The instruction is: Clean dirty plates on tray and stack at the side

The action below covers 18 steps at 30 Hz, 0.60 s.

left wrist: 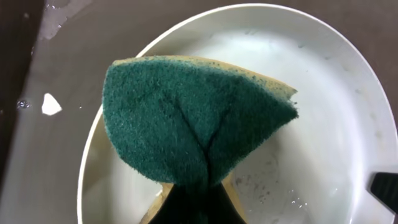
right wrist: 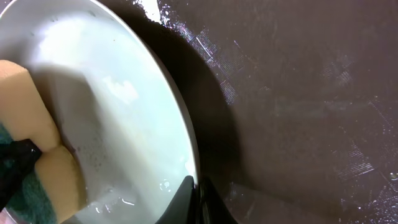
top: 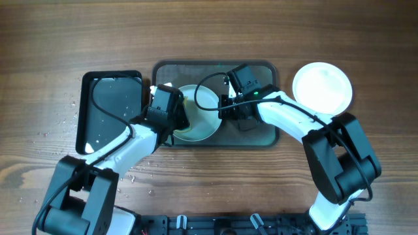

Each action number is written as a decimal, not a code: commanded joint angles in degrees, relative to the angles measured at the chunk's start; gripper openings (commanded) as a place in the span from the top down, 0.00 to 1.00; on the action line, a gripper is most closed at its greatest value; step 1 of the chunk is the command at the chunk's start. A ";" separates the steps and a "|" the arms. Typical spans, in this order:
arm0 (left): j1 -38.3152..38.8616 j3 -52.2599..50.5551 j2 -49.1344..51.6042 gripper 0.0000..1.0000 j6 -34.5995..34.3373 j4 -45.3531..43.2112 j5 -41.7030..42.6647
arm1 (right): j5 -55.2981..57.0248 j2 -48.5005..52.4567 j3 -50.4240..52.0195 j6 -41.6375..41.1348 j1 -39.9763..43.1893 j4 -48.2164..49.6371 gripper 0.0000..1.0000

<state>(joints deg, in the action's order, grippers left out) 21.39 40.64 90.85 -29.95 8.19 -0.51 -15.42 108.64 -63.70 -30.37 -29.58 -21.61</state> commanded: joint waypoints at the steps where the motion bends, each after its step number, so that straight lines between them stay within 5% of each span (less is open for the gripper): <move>1: 0.13 -1.44 1.01 0.96 -0.55 -1.64 -3.61 | -1.07 0.66 0.42 0.39 -0.24 0.17 0.96; 18: 0.07 -1.44 4.68 0.96 1.20 -11.26 -8.79 | -1.11 0.66 0.42 1.95 -0.26 0.48 0.96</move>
<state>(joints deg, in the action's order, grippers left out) 21.65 39.48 93.14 -29.63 -2.20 -6.63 -15.42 108.64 -63.70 -29.74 -29.58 -21.52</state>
